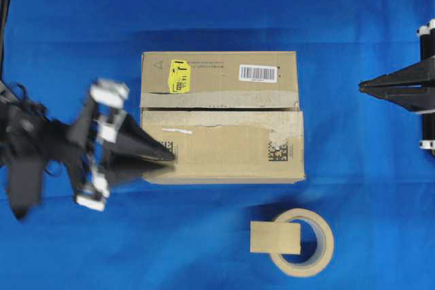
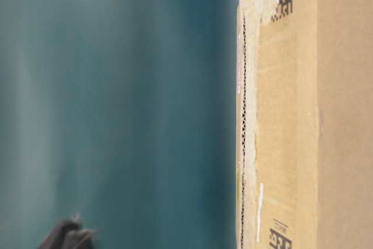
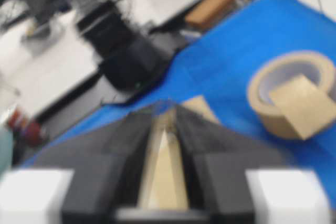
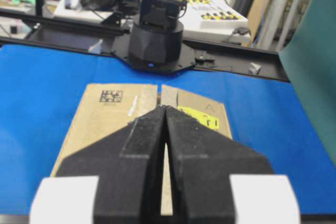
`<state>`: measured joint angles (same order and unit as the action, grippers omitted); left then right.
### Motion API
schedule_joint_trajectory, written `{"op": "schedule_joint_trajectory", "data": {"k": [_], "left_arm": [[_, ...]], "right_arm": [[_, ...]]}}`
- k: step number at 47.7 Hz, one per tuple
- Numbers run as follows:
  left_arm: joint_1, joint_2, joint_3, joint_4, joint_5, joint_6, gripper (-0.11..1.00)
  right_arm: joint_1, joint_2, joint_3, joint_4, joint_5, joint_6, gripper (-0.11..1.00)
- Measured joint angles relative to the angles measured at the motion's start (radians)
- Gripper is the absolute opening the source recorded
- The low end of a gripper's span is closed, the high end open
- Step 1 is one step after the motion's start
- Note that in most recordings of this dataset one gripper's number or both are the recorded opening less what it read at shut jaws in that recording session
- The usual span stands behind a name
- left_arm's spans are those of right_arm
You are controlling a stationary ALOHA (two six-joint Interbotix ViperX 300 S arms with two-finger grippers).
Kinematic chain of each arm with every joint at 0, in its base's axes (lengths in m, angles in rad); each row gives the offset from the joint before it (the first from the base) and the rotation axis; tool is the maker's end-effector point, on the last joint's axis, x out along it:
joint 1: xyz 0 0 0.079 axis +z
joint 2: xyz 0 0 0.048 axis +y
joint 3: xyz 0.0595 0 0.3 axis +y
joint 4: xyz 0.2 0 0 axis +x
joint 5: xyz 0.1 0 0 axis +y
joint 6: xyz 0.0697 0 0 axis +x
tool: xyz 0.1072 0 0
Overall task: Apply tape along the seams of the closed cardboard box to seal it securely.
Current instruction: 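Move the left gripper down toward the beige tape roll's loose end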
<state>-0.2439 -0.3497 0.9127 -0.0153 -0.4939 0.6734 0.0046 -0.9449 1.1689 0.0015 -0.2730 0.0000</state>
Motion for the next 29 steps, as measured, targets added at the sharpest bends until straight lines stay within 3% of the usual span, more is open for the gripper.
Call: {"op": "schedule_joint_trajectory", "data": {"k": [7, 14, 23, 29], "left_arm": [[-0.037, 0.114, -0.046, -0.003, 0.040, 0.137, 0.72], [-0.063, 0.229, -0.083, -0.005, 0.064, 0.268, 0.62], [-0.097, 0.373, -0.155, -0.009, 0.066, 0.426, 0.63], [-0.098, 0.456, -0.209, -0.011, 0.063, 0.495, 0.63]], "right_arm": [[0.000, -0.002, -0.006, 0.000, 0.002, 0.000, 0.00], [0.002, 0.000, -0.008, -0.002, 0.000, -0.003, 0.00], [0.002, 0.002, -0.006, -0.028, -0.015, -0.003, 0.00], [0.002, 0.002, -0.006, -0.044, -0.025, -0.005, 0.00]]}}
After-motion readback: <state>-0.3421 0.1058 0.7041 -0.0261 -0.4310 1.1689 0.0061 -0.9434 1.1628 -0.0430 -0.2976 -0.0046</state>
